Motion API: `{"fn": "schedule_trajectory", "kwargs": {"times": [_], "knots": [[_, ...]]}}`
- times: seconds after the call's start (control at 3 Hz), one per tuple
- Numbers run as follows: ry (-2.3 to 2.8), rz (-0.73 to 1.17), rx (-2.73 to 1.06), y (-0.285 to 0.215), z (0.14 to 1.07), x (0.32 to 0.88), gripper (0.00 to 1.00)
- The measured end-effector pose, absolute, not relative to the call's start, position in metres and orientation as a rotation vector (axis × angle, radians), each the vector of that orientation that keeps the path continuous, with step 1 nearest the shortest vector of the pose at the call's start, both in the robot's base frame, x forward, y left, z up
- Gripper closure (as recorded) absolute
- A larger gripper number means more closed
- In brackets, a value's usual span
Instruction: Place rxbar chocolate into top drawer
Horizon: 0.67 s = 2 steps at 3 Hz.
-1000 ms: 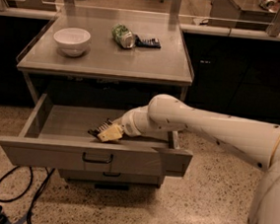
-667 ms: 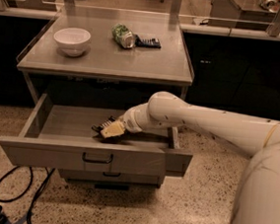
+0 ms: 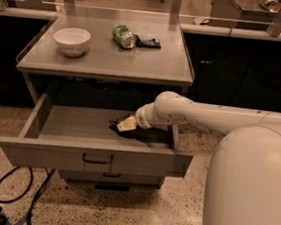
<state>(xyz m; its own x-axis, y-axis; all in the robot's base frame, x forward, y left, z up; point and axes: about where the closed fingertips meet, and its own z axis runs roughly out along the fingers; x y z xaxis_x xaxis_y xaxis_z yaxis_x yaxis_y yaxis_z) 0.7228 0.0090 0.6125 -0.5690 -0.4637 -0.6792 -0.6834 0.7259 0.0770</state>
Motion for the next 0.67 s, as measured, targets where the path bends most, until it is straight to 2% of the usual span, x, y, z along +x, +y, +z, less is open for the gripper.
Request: {"fn": "schedule_trajectory", "kwargs": {"times": [0.33,0.67], "knots": [[2.268,0.451,-0.882,0.0159,0.6128,0.7204,0.86],[2.269,0.451,-0.882,0.0160,0.6127,0.7203,0.63]]}}
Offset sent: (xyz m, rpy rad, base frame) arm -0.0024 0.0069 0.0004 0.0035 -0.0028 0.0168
